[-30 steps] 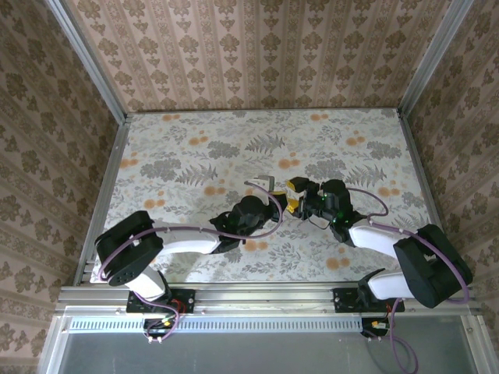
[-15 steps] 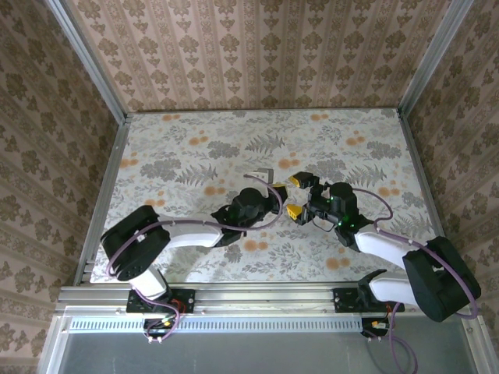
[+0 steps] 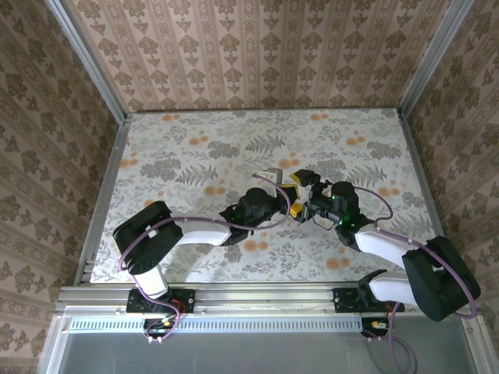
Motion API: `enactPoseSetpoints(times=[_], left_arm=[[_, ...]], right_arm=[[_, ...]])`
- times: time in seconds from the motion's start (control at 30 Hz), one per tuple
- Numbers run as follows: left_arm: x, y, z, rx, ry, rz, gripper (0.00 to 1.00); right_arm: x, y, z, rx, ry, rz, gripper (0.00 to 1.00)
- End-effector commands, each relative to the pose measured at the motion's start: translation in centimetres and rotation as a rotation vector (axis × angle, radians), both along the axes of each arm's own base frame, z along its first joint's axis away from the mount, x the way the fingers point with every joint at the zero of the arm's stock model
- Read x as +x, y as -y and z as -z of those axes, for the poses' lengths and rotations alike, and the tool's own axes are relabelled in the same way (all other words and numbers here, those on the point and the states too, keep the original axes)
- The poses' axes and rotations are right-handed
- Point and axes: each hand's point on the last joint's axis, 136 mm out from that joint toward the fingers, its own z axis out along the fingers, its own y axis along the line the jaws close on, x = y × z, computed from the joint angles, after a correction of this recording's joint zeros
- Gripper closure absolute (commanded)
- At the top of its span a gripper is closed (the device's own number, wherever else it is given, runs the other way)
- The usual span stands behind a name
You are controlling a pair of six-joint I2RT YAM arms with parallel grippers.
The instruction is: Unlock with the key
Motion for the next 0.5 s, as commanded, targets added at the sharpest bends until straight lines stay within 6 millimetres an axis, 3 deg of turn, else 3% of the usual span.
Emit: enactPoseSetpoints(times=[0.0, 0.47], left_arm=[[-1.0, 0.1, -1.3, -0.098, -0.008, 0.028, 1.0], [-1.8, -0.9, -0.4, -0.129, -0.053, 0.042, 1.0]], right_arm=[[1.1, -0.2, -1.6, 0.045, 0.046, 0.006, 0.0], [0.9, 1.0, -0.6, 0.031, 0.026, 0.043, 0.11]])
